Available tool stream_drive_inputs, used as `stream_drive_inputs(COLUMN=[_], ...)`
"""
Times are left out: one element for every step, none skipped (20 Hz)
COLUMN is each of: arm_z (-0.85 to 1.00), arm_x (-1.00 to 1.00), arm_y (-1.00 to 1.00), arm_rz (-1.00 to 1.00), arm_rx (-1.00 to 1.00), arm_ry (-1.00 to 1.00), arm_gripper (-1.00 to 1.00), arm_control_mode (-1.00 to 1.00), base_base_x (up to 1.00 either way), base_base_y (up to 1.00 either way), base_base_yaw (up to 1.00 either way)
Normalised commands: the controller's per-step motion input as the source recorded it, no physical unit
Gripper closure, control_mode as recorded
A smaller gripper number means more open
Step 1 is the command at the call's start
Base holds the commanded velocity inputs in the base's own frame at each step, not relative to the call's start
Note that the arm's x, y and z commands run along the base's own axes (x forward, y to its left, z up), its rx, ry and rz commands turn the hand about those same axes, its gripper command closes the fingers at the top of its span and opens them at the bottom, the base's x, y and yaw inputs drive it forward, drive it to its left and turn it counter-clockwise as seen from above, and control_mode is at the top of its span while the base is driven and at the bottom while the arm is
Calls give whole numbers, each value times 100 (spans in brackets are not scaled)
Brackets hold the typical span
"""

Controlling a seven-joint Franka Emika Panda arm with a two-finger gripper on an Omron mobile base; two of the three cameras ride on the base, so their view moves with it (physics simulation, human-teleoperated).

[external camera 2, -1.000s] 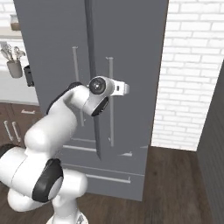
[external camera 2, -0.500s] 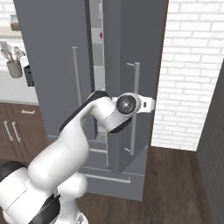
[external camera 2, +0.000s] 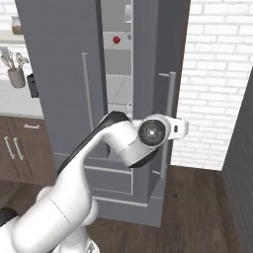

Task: Take the strawberry from the fridge and place it on top of the pancake, located on the dining counter.

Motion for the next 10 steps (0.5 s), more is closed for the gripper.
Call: stream_drive_inputs(arm_z=[75, 49, 27, 26, 20, 0, 0, 0, 0, 0], arm_x=[-56, -21, 0, 6, 11, 17, 16, 15, 18, 18], arm_y=[50, 95, 100, 100, 100, 100, 100, 100, 100, 100], arm_rz=[-7, -9, -9, -4, -5, -6, -7, -6, -3, 0], arm_rx=[-26, -43, -57, -59, -64, -64, -62, -65, -64, -62], arm_ry=[17, 27, 41, 48, 49, 48, 34, 37, 41, 45], arm_gripper=[-100, -100, -100, -100, -100, -100, -100, -100, -100, -100], arm_control_mode=[-100, -100, -100, -100, -100, -100, -100, -100, -100, -100], base_base_x=[0, 0, 0, 0, 0, 0, 0, 0, 0, 0], base_base_y=[0, 0, 0, 0, 0, 0, 0, 0, 0, 0], base_base_yaw=[0, 0, 0, 0, 0, 0, 0, 0, 0, 0])
